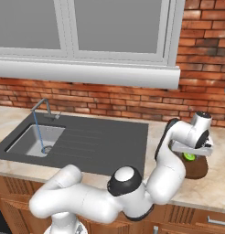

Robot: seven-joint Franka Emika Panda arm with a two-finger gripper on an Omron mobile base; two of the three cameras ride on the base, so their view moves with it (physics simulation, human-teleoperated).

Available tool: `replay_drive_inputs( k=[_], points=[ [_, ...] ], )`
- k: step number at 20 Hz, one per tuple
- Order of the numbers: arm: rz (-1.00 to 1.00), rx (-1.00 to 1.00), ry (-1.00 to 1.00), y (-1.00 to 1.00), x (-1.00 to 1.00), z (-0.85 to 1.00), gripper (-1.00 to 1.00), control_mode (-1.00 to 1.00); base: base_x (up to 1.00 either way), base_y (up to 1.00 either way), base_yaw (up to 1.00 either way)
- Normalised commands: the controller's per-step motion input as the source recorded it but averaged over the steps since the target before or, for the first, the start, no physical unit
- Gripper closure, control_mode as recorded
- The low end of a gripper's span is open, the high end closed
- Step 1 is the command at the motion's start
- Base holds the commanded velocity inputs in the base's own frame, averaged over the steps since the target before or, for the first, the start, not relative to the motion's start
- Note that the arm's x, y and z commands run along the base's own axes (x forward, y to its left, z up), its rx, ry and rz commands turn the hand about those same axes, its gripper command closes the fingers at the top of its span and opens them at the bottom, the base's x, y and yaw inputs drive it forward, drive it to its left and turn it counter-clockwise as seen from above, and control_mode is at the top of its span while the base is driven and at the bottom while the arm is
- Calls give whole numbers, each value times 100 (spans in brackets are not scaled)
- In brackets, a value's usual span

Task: Pick the kiwi from the sink and place it on the cutting board to airdry. Then turn off the sink faucet.

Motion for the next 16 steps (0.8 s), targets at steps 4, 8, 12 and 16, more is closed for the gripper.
replay_drive_inputs(
  k=[4,8,12,16],
  points=[
    [5,0,-27,7,-70,30,-100,-100,0,0,0],
    [5,0,-28,15,-79,30,-100,-100,0,0,0],
    [5,0,-27,32,-82,24,-100,-100,0,0,0],
    [5,-3,-26,48,-81,28,-100,-100,0,0,0]
  ],
)
